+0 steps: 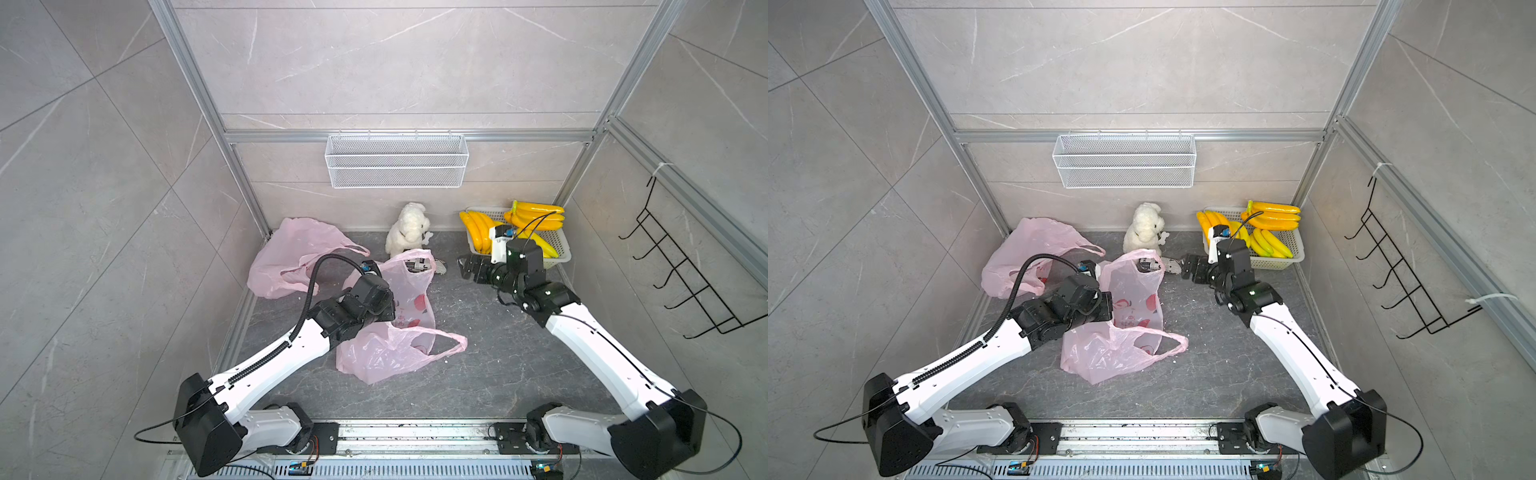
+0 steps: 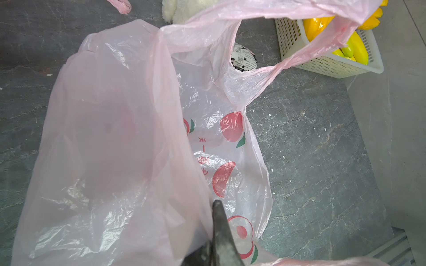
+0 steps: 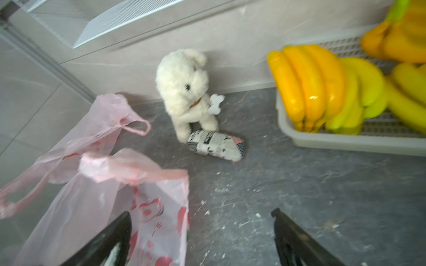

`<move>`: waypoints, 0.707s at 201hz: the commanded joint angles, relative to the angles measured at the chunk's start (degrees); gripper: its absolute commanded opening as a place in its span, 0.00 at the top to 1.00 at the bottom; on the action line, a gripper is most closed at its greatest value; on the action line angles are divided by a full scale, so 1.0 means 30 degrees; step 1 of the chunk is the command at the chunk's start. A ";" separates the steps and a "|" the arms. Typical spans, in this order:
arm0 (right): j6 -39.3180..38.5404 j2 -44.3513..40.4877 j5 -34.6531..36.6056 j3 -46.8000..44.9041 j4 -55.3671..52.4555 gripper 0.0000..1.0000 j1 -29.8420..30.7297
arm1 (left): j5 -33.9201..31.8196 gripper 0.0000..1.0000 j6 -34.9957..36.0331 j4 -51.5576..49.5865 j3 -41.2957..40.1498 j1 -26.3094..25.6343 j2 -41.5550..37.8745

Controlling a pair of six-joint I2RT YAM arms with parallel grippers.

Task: Place the banana into a plastic bag & tie a knot
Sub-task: Pick up the banana from the basket.

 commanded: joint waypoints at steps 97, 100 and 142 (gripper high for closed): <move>-0.4138 1.4835 0.7434 1.4750 -0.4315 0.01 -0.1350 | 0.0324 1.00 0.0396 0.1059 -0.0064 0.0120 -0.0297; -0.4225 1.5183 0.7554 1.5227 -0.4490 0.01 -0.1349 | 0.0323 1.00 0.0383 0.1059 -0.0092 0.0142 -0.0340; -0.4976 1.9139 0.8153 2.0489 -0.7657 0.03 -0.1360 | 0.0269 1.00 0.0329 0.1001 -0.0376 0.0207 -0.0564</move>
